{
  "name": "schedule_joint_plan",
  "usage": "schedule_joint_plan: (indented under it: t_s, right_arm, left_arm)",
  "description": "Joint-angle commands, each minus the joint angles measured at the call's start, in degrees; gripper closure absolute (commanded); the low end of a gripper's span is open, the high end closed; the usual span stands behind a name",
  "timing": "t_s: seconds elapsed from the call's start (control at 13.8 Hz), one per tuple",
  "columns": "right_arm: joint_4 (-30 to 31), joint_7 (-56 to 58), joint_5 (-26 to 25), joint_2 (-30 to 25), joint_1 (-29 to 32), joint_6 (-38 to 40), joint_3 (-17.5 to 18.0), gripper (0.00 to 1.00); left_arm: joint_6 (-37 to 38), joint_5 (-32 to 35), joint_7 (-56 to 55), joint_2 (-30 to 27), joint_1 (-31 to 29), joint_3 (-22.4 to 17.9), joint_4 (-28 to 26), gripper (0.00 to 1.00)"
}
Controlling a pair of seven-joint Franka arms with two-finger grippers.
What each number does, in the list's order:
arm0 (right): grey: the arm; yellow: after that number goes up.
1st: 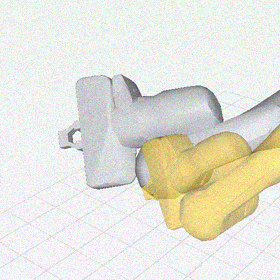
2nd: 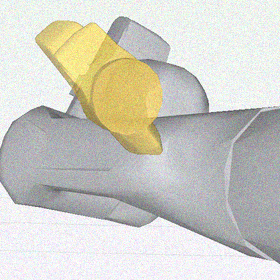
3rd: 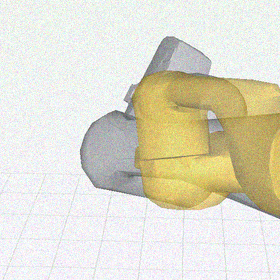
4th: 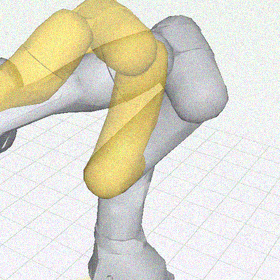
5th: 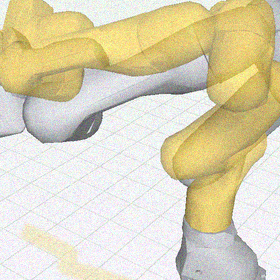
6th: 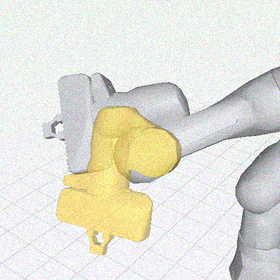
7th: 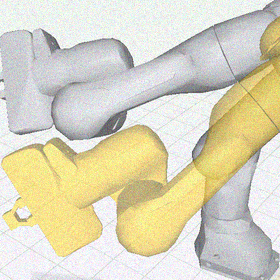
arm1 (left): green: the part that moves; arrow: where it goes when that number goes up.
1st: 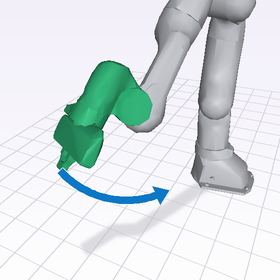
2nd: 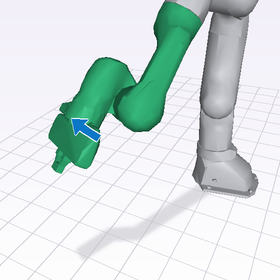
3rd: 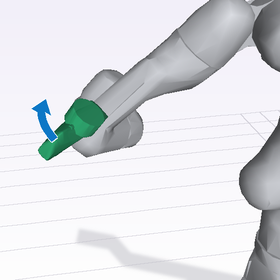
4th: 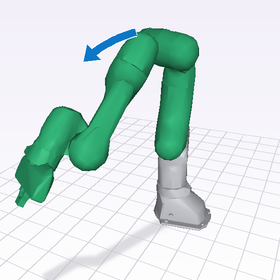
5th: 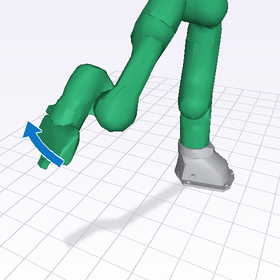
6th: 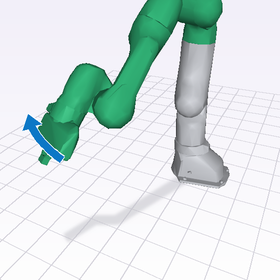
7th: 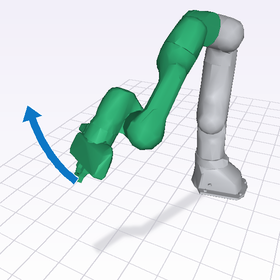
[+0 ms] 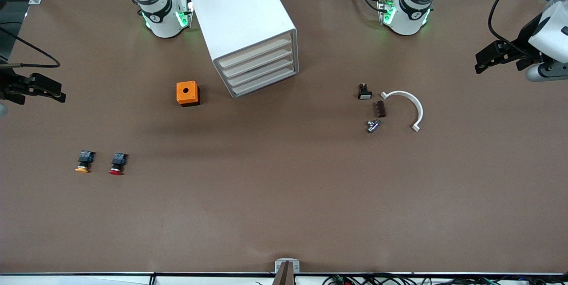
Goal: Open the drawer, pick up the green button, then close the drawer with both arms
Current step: 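Reach the left gripper toward the cabinet's lowest drawer handle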
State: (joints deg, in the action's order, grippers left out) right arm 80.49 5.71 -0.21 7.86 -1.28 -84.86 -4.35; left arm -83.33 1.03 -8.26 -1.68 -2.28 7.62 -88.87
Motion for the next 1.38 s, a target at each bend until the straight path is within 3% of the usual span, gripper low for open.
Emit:
schedule_joint_plan:
  t_s: [0.0, 0.29, 0.44, 0.65, 0.94, 1.31]
  right_arm:
    - [-1.30, -0.62, -0.23, 0.49, -0.12, 0.75, 0.05, 0.00]
    - [-1.30, -0.62, -0.23, 0.49, -0.12, 0.75, 0.05, 0.00]
    - [-1.30, -0.62, -0.23, 0.49, -0.12, 0.75, 0.13, 0.00]
    - [-1.30, -0.62, -0.15, 0.49, -0.12, 0.75, 0.05, 0.00]
    - [-1.30, -0.62, -0.23, 0.49, -0.12, 0.75, 0.05, 0.00]
    - [-1.21, -0.62, -0.15, 0.49, -0.12, 0.75, 0.13, 0.00]
  left_arm:
    - [0.01, 0.90, 0.88, 0.19, -0.01, 0.64, 0.63, 0.00]
    - [0.01, 0.81, -0.09, 3.07, 0.34, 0.73, 1.24, 0.00]
    - [0.01, 0.46, -0.08, 8.33, 0.43, 1.08, 5.00, 0.00]
    - [-2.09, 0.11, -2.09, 14.49, 1.83, 2.13, 5.37, 0.00]
    - [-4.37, -0.06, -22.72, 24.33, 7.62, 2.31, 8.27, 0.00]
    - [-11.40, -4.99, -43.88, 34.09, 15.88, 2.22, 8.45, 0.00]
